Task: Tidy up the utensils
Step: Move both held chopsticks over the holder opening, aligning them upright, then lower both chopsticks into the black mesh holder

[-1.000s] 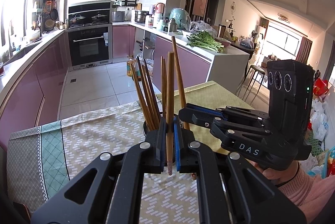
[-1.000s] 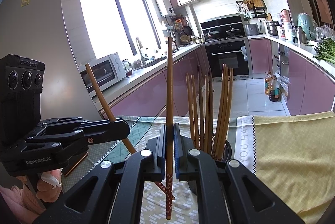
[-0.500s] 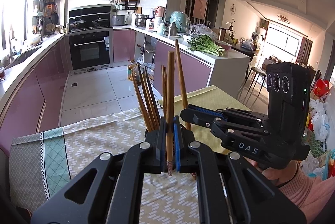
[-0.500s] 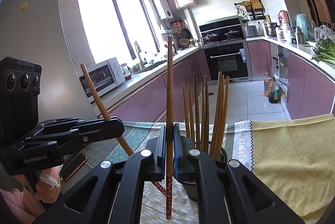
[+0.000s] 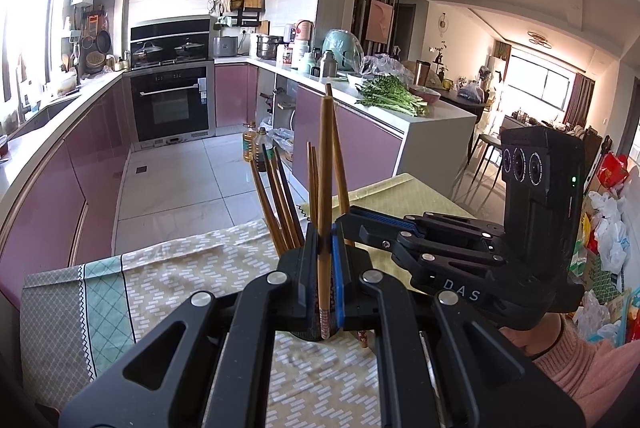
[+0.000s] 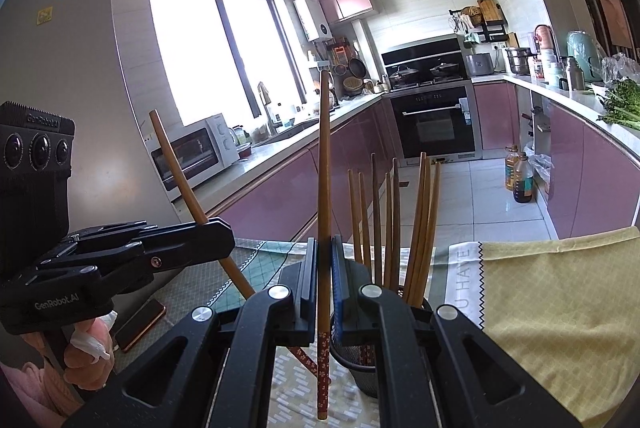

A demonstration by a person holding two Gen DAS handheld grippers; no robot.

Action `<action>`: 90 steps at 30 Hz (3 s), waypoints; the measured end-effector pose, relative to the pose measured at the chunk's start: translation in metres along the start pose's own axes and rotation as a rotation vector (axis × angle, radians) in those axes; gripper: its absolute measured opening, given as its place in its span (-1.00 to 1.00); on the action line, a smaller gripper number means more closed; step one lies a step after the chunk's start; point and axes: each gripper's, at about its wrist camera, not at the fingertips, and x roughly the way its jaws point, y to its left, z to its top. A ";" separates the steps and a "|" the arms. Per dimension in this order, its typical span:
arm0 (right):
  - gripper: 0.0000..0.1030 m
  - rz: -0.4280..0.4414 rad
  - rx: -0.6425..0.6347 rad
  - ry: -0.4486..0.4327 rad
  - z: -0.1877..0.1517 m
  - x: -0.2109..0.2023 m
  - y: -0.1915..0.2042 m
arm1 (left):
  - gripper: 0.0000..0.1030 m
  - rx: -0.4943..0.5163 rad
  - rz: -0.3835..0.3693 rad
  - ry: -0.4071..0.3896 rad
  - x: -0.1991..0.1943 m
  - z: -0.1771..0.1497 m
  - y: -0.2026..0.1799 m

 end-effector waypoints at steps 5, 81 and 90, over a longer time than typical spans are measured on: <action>-0.89 -0.001 -0.005 -0.004 0.002 0.000 0.001 | -0.86 0.006 -0.002 -0.011 -0.003 0.002 -0.002; -0.89 -0.110 -0.010 -0.018 0.003 0.040 -0.010 | -0.86 -0.038 -0.006 0.068 0.043 0.015 0.016; -0.89 -0.116 -0.001 0.023 -0.010 0.043 -0.014 | -0.86 -0.036 -0.008 0.111 0.057 0.003 0.018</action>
